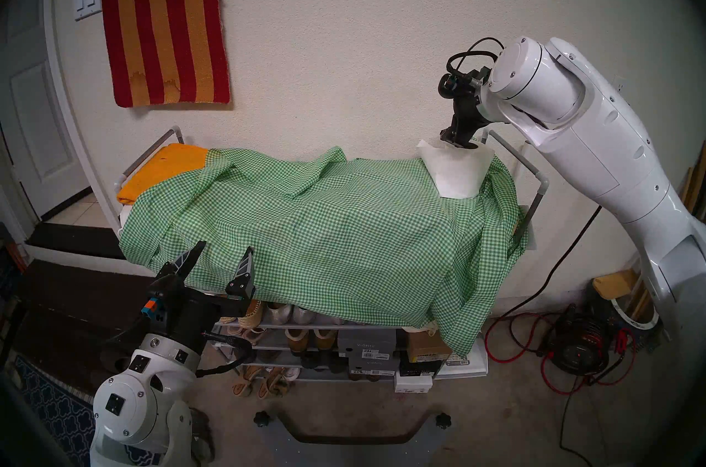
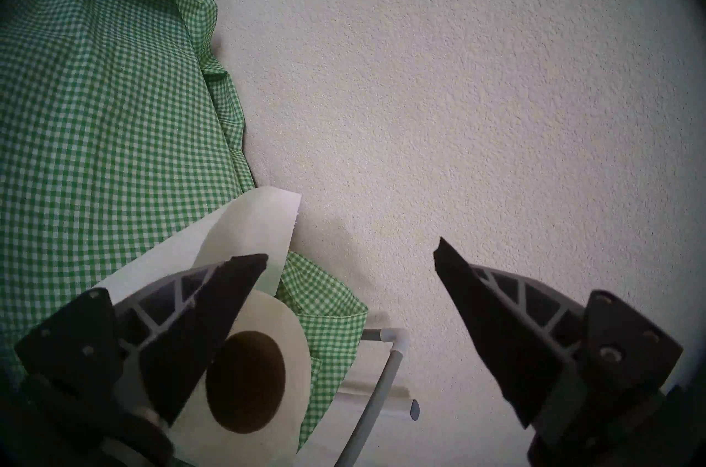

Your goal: Lift the object off the cloth, cover the shoe rack with the cloth, put the object back

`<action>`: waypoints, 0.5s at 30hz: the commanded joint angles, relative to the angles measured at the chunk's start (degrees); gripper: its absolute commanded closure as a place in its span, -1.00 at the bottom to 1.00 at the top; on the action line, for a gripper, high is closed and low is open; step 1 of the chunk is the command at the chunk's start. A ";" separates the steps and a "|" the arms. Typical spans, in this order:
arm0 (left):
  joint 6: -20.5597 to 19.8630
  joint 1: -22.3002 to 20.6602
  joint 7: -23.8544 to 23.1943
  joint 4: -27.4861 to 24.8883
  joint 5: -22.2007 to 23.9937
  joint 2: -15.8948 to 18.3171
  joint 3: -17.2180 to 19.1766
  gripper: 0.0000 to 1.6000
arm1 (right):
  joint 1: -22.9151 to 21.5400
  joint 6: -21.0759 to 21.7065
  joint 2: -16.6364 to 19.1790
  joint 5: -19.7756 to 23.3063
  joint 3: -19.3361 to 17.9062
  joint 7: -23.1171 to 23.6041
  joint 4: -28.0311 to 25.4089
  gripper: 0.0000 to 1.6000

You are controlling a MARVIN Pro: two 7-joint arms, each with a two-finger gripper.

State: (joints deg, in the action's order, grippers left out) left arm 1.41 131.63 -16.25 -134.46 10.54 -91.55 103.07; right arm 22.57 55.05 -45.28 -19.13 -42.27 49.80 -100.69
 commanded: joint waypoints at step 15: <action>0.00 -0.03 0.02 -0.01 -0.01 -0.05 0.10 -1.00 | -4.85 -0.05 3.32 1.59 5.03 4.31 -3.65 -1.00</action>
State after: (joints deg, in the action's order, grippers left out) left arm 1.41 131.63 -16.30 -134.46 10.54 -91.57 103.09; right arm 19.79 55.05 -43.20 -18.08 -38.52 49.79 -103.37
